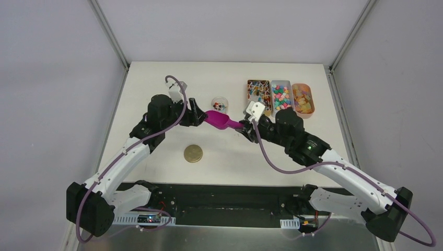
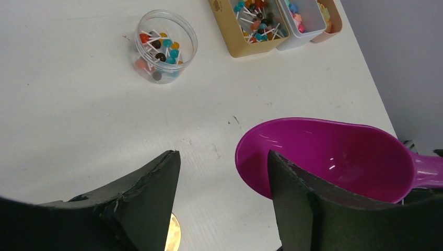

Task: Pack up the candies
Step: Adjust the spatula, then scoop the fake candies from the storage box.

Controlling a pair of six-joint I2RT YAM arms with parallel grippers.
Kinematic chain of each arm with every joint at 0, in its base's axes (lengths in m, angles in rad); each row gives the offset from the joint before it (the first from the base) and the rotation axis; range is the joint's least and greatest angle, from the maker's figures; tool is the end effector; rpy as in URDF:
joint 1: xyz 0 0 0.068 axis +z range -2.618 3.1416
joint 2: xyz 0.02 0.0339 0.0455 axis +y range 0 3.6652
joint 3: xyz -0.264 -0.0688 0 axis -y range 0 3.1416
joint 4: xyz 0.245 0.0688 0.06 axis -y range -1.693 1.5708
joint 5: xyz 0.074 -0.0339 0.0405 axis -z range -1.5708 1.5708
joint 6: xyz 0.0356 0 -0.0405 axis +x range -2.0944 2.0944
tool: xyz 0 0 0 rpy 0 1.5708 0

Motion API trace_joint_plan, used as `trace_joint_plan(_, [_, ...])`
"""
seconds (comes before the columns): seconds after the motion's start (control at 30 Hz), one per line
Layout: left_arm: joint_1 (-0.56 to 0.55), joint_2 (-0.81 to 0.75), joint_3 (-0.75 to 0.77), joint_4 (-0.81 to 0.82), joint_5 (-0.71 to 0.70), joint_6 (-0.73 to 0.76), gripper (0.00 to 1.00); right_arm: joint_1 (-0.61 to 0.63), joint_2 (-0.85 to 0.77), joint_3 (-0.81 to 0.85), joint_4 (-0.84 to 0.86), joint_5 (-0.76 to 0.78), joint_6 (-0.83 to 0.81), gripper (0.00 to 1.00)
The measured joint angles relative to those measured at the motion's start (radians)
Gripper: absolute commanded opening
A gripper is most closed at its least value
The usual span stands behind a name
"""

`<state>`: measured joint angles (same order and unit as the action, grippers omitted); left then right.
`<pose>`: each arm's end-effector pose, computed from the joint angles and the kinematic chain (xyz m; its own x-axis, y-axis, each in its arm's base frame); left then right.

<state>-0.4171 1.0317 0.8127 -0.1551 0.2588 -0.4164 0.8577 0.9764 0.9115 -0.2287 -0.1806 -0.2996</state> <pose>0.2135 -0.1046 0.3058 -0.5521 -0.1831 -0.8135 0.4222 0.7799 -0.4620 0.1423 0.1743 0.3447 0.0719 -0.3607 -0.9299 -0.8742 0.4260 -0.2328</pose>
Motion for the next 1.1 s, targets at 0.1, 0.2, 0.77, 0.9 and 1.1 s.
trace_joint_plan(0.1, [0.0,0.023,0.0,0.0,0.014,0.0,0.62,0.0,-0.025,-0.005,0.023,-0.006,0.013,0.0])
trace_joint_plan(0.2, [0.0,0.032,0.0,0.0,0.025,0.0,0.63,0.0,-0.031,-0.005,0.041,-0.008,0.025,0.0])
trace_joint_plan(0.77, [0.0,-0.054,0.026,-0.063,-0.027,0.074,0.99,-0.159,-0.002,-0.001,-0.042,0.124,0.028,0.0])
trace_joint_plan(0.9, [0.0,-0.098,0.028,-0.064,-0.053,0.111,0.99,-0.233,-0.002,-0.001,-0.08,0.17,0.016,0.0])
trace_joint_plan(1.1, [0.0,-0.141,0.027,-0.065,-0.109,0.166,0.99,-0.348,0.003,0.0,-0.122,0.287,0.001,0.0])
